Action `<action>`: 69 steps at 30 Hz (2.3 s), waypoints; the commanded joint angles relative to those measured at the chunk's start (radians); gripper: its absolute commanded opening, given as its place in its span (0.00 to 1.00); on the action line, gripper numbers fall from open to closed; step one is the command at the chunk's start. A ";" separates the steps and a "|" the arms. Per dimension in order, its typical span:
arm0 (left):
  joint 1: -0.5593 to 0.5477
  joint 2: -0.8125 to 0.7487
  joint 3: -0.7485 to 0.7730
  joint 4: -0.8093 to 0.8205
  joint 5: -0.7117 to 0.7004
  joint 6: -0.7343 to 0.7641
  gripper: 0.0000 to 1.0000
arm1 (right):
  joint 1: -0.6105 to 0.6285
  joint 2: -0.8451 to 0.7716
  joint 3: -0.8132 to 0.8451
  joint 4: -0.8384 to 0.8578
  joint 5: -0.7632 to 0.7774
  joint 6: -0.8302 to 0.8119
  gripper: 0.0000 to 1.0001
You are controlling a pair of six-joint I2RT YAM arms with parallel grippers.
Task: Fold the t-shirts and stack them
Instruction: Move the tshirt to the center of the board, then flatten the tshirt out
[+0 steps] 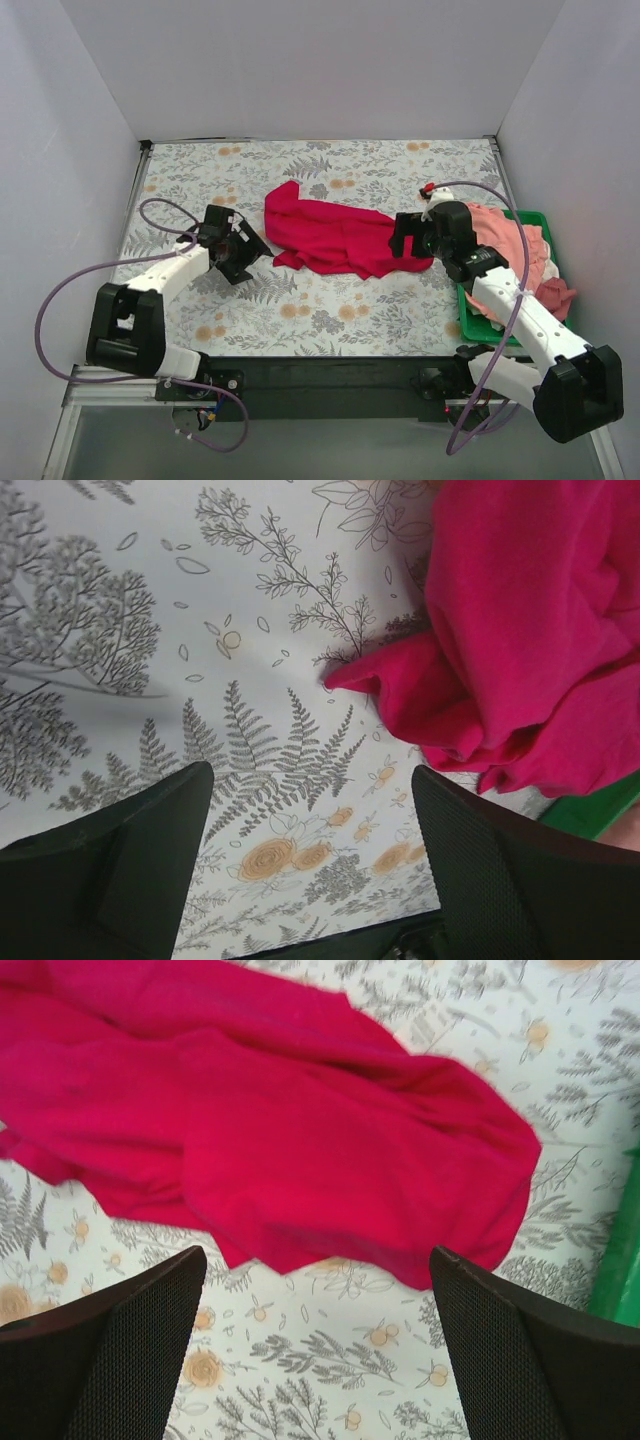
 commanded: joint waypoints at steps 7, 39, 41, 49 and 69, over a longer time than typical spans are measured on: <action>-0.118 0.279 0.144 0.085 -0.031 0.003 0.57 | 0.019 -0.112 -0.120 0.007 -0.028 0.014 0.98; -0.140 -0.150 0.015 -0.187 -0.380 -0.115 0.00 | 0.472 0.493 0.312 -0.031 0.480 0.175 0.85; -0.142 -0.165 0.005 -0.181 -0.374 -0.115 0.00 | 0.470 0.591 0.404 -0.033 0.521 0.189 0.84; -0.142 -0.171 0.011 -0.184 -0.369 -0.104 0.00 | 0.469 0.860 0.621 -0.100 0.706 0.229 0.78; -0.142 -0.197 0.009 -0.178 -0.383 -0.103 0.00 | 0.396 0.840 0.540 -0.109 0.822 0.250 0.01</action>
